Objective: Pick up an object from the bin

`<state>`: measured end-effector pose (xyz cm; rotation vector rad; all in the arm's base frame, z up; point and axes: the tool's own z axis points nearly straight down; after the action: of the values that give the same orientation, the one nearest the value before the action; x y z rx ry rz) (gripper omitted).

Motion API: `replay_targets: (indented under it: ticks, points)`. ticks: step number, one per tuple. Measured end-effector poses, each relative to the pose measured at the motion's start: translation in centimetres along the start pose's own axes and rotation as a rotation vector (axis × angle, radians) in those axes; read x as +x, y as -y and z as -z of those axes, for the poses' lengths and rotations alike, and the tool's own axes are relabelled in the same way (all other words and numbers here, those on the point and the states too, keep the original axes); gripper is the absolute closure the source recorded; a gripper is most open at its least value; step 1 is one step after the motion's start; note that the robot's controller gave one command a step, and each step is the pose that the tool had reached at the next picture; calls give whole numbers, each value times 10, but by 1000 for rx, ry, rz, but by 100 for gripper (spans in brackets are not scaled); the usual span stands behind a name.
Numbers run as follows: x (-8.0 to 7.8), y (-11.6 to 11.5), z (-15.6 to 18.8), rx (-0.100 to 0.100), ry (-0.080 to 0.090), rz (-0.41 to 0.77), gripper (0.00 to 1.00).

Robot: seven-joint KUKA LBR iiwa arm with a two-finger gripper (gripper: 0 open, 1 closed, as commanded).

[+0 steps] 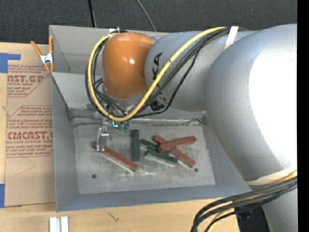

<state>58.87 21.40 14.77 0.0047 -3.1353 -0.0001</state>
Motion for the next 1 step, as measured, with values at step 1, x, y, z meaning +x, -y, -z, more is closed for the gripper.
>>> replay_targets:
  ticks: [1]
  points:
    - [-2, 1, 5, -1, 7, -2, 0]
